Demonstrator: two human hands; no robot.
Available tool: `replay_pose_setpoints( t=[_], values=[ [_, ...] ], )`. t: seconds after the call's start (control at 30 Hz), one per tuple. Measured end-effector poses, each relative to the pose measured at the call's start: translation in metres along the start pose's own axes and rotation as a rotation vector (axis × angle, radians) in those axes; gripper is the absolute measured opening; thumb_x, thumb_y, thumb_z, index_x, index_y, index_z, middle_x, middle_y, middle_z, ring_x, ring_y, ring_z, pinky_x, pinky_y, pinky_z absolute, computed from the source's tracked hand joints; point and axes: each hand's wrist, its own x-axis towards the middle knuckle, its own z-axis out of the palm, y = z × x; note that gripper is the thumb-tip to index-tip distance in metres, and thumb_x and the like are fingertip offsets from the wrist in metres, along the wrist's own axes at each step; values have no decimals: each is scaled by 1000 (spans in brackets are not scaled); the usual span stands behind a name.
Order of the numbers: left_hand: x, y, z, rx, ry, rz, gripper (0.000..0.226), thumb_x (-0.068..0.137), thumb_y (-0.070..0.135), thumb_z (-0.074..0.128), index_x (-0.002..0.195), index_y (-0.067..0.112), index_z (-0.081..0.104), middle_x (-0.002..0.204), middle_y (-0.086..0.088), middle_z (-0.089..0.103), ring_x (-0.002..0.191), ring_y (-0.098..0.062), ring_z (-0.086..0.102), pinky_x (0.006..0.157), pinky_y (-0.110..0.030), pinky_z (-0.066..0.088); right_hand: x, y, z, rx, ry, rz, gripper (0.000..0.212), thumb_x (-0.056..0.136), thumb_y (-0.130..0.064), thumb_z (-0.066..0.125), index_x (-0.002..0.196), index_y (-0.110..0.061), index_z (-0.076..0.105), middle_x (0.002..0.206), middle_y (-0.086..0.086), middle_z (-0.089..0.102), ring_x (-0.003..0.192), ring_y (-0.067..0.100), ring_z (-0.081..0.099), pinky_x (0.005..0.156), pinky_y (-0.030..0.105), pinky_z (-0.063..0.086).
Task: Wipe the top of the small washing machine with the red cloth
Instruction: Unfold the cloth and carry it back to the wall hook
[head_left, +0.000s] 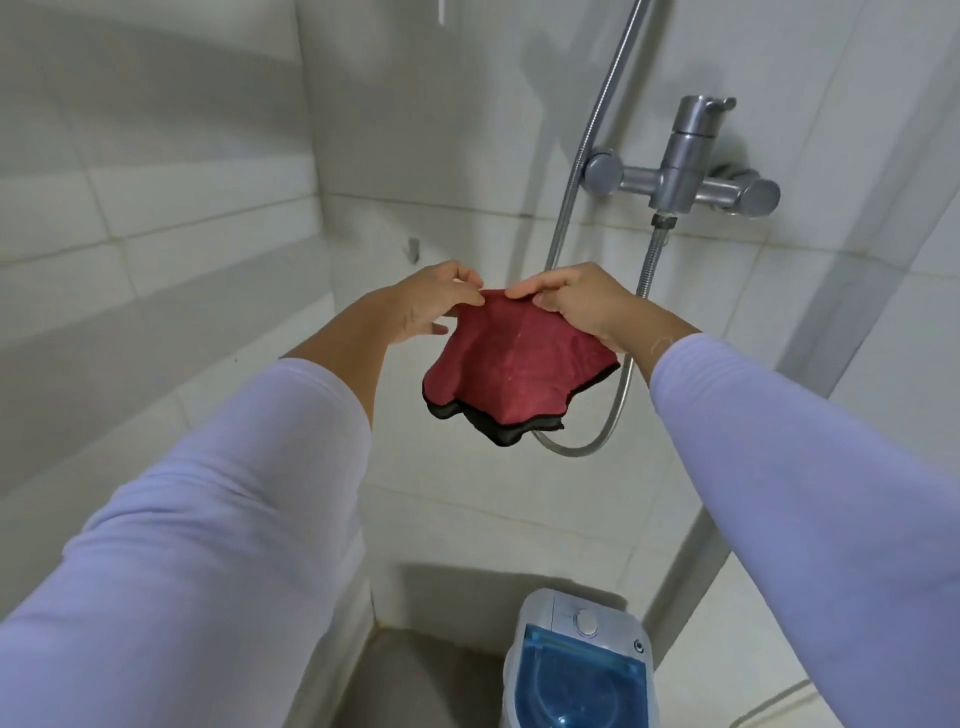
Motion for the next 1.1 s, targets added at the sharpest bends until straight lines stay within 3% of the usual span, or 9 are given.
replay_pose_setpoints(
  t=[0.13,0.2,0.27,0.37,0.5,0.73,0.9,1.0,1.1],
  values=[
    [8,0,-32,31,61,5,19,89,16,61,77,28,53,90,6,61,86,-14,56,93,-33,40,30,-21,13,-142,16,-42,38,93,1,44,110,-18,73,111,2,70,83,7,58,70,8,45],
    [17,-6,-45,66,123,37,18,88,18,65,75,28,57,106,2,65,84,-15,58,96,-34,48,45,-27,23,-192,19,-54,42,92,1,42,110,-19,73,118,1,69,90,8,58,69,7,42],
    [28,-14,-57,126,197,75,16,87,18,67,76,27,60,124,-2,62,78,-13,61,84,-28,54,60,-30,35,-247,22,-69,43,91,1,40,113,-19,72,123,1,68,101,11,59,77,8,42],
    [46,-30,-72,189,298,106,12,85,21,69,78,29,64,96,2,68,73,-14,61,66,-21,48,83,-31,57,-280,24,-62,43,92,1,39,117,-15,70,128,4,65,116,17,58,92,13,39],
    [72,-49,-90,262,465,126,11,84,20,69,94,19,73,96,-2,70,92,-16,63,79,-24,47,115,-28,85,-302,57,-66,42,91,3,40,119,-12,68,124,8,67,97,17,60,86,13,38],
    [121,-72,-105,246,669,185,14,84,17,70,95,9,73,98,-7,72,82,-7,57,71,-7,34,170,-12,125,-356,173,-58,44,89,-1,42,121,-16,67,130,14,56,115,32,56,106,36,42],
    [137,-81,-96,232,699,186,10,86,22,67,93,18,72,88,7,66,82,-8,59,64,-4,39,181,1,135,-375,240,-30,43,91,-3,41,123,-18,65,133,12,49,118,32,53,105,32,40],
    [140,-87,-89,222,718,198,12,88,20,66,95,13,73,96,0,73,88,-11,64,79,-8,42,181,7,141,-339,251,-29,46,89,-1,40,124,-19,65,134,11,54,120,31,55,107,33,41],
    [140,-90,-82,200,676,136,17,90,20,63,100,10,72,104,-4,73,98,-16,66,82,-11,38,177,6,143,-243,241,-4,46,89,2,40,125,-14,64,135,6,59,122,25,55,104,24,40]
  ],
)
